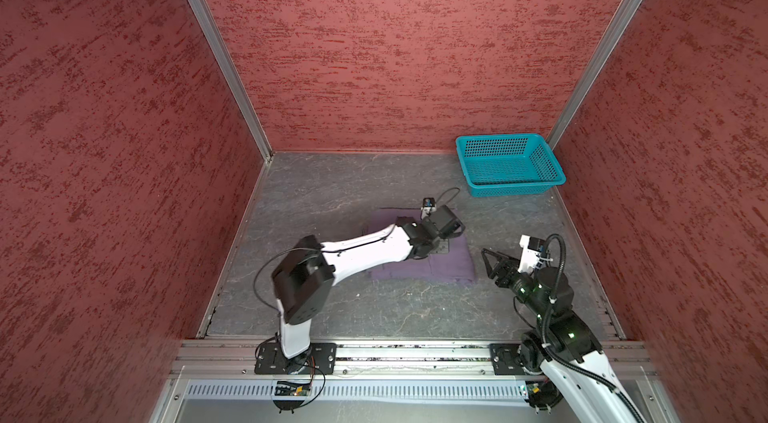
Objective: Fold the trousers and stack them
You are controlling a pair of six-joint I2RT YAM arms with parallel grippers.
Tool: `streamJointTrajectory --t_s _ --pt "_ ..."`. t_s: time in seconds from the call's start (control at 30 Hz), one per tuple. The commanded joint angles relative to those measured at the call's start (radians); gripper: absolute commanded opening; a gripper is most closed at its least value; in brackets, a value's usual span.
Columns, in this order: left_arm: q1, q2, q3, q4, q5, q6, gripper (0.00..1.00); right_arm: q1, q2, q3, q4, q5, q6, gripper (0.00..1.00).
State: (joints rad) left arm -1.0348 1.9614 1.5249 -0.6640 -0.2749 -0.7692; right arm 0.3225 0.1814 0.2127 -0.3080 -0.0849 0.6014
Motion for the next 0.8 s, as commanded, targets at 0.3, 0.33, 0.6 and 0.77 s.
streamJointTrajectory --t_s 0.3,0.33,0.6,0.77 --pt "0.109 0.131 -0.086 0.022 0.208 -0.127 0.16 -0.005 0.149 -0.017 0.007 0.009 -0.038 0.76" --pt "0.126 0.123 -0.131 0.053 0.219 -0.141 0.15 -0.005 0.152 -0.018 0.008 0.009 -0.040 0.77" --pt "0.352 -0.076 -0.410 0.053 0.161 -0.205 0.15 -0.005 0.055 -0.037 -0.005 0.020 -0.037 0.85" --pt "0.454 -0.255 -0.465 0.034 0.144 -0.211 0.22 -0.005 0.006 -0.036 -0.033 0.054 -0.031 0.89"
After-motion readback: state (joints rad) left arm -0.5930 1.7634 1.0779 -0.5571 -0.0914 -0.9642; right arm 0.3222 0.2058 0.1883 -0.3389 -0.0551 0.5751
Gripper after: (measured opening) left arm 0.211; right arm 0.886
